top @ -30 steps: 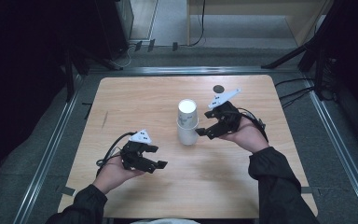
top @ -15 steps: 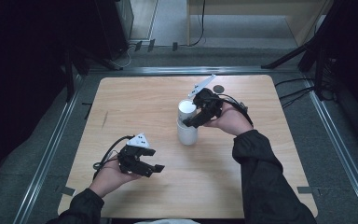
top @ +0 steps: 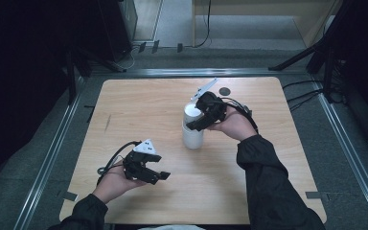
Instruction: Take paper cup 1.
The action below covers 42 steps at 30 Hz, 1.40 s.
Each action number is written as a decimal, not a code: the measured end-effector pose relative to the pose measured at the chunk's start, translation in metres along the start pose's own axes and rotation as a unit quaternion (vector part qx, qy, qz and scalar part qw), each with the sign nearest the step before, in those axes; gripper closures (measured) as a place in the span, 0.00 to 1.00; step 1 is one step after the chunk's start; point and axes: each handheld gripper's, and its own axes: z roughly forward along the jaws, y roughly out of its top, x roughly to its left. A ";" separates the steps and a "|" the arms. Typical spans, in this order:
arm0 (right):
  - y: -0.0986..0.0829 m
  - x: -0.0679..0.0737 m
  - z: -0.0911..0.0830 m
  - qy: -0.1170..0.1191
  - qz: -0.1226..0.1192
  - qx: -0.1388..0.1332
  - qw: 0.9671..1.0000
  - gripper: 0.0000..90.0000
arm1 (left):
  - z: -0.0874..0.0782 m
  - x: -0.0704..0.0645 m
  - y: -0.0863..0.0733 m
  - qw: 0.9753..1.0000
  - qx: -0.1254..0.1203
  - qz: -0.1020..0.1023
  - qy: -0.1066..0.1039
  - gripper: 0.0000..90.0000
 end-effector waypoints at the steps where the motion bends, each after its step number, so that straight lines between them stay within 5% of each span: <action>1: 0.000 0.000 -0.001 0.001 -0.001 -0.003 1.000 0.32 | 0.000 0.000 0.000 1.000 0.000 0.001 0.001 0.29; 18: 0.008 0.005 -0.027 0.000 0.006 -0.044 0.999 0.33 | -0.002 0.003 0.002 1.000 -0.014 -0.008 -0.001 0.27; 31: 0.016 0.022 -0.086 -0.014 -0.009 -0.107 0.994 0.33 | -0.007 0.004 0.007 0.999 -0.038 -0.015 -0.003 0.13; 42: 0.002 0.048 -0.100 0.020 -0.033 -0.115 0.993 0.33 | -0.013 0.008 0.018 0.997 -0.072 -0.002 -0.023 0.12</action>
